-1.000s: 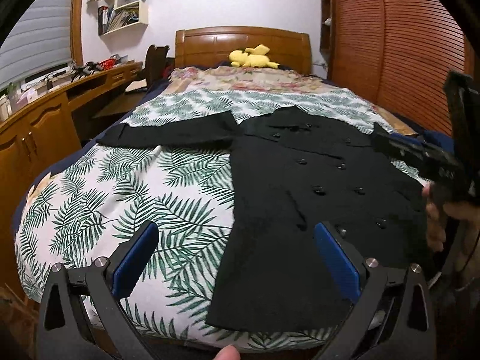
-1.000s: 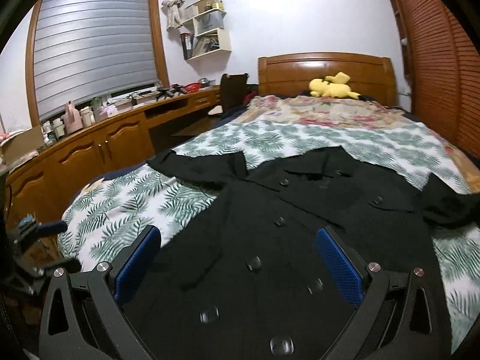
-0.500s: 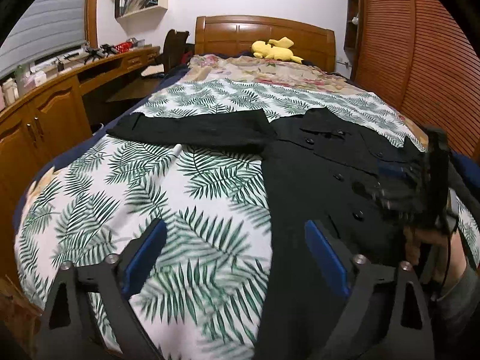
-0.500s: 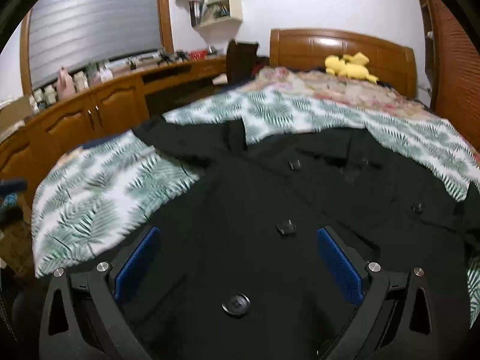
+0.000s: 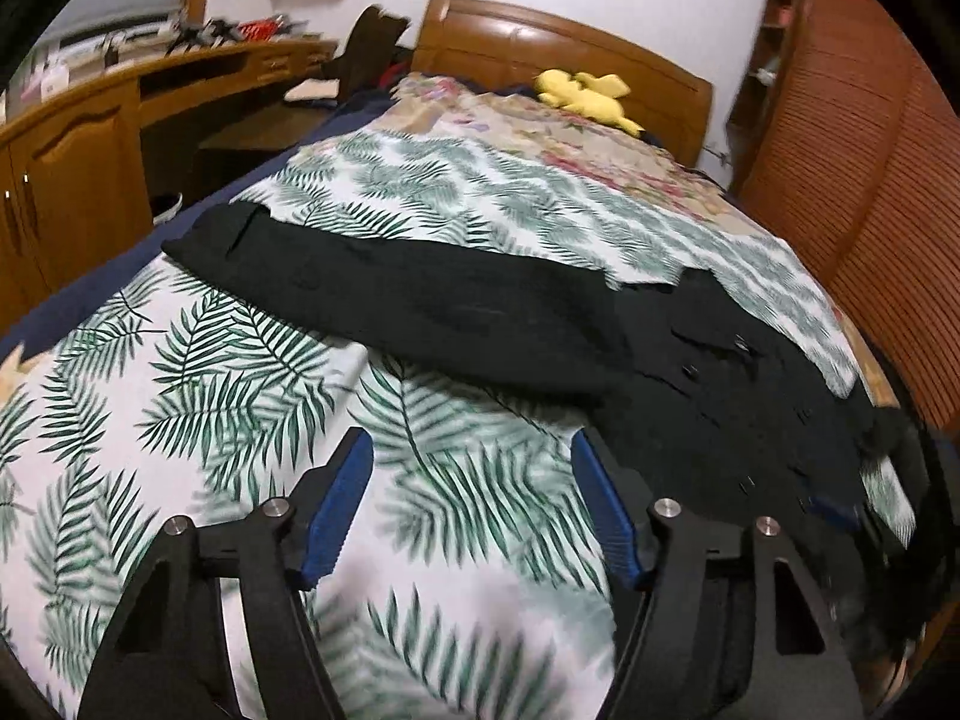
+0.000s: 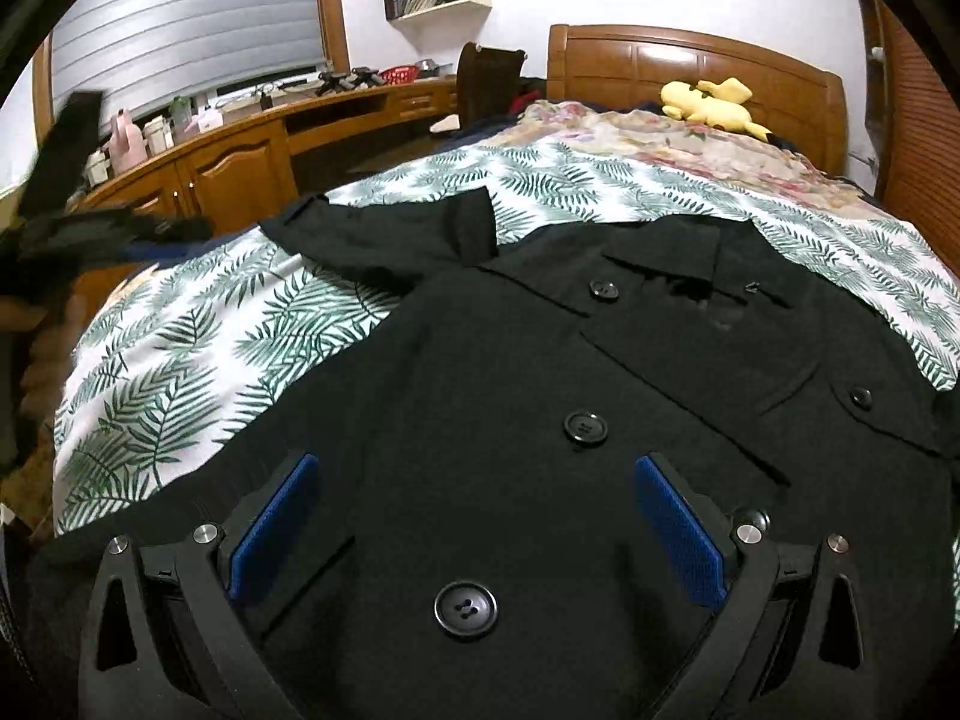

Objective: Fold large clothes
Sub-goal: 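Move the left tool down to the coat sleeve cuff and close on it, then lift the sleeve with the left tool and fold it across the coat front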

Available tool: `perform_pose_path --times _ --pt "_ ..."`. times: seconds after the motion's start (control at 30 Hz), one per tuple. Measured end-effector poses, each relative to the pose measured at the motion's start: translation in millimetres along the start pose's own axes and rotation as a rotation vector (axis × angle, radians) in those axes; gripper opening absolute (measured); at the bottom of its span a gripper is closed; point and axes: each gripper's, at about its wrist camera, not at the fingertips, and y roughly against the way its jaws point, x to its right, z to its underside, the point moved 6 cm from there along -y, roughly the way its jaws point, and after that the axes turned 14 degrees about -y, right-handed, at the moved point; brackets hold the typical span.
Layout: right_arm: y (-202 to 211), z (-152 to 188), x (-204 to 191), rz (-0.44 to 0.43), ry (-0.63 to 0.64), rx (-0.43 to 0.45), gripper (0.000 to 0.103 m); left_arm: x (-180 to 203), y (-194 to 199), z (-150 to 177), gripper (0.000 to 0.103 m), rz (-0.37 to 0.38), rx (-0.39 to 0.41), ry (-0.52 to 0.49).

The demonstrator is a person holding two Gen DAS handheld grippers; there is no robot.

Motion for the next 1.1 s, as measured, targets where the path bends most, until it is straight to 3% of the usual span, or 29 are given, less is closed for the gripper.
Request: perform_pose_path --times 0.27,0.57,0.73,0.8,0.9,1.1 --pt "-6 -2 -2 -0.003 -0.006 -0.035 0.103 -47 -73 -22 0.061 0.026 -0.060 0.173" --pt "-13 -2 -2 -0.012 -0.013 -0.047 0.103 -74 -125 -19 0.052 0.020 -0.137 0.269" --pt "-12 -2 -3 -0.013 -0.014 -0.039 0.103 -69 -134 -27 0.046 0.009 -0.118 0.233" --pt "-12 -2 -2 -0.015 -0.017 -0.038 0.103 -70 -138 -28 0.022 -0.031 -0.133 0.231" --pt "-12 -2 -2 -0.017 -0.021 -0.036 0.103 -68 -134 -34 0.004 -0.083 -0.131 0.200" --pt "-9 -2 -4 -0.014 -0.011 -0.021 0.103 -19 -86 -70 0.003 -0.104 -0.032 0.031"
